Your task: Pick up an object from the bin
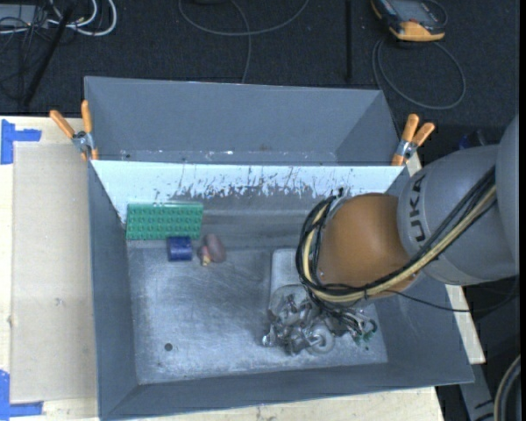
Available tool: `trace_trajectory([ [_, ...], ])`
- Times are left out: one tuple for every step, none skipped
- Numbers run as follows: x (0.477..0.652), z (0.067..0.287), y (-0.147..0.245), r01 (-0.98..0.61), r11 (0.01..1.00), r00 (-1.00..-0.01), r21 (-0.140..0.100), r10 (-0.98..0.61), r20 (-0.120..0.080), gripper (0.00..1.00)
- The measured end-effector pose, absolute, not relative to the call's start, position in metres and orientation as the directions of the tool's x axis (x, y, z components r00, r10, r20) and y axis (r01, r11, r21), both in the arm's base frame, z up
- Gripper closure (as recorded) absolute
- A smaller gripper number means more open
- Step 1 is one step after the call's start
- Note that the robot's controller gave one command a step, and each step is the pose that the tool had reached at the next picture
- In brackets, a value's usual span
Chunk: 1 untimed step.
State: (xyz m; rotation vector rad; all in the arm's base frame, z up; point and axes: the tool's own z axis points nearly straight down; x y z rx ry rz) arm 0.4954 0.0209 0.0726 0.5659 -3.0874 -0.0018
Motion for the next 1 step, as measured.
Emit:
trace_trajectory([
  [0.4996,0.2306,0.0142,-0.369,0.929,-0.929,-0.002,-0.369,-0.006,1.00],
])
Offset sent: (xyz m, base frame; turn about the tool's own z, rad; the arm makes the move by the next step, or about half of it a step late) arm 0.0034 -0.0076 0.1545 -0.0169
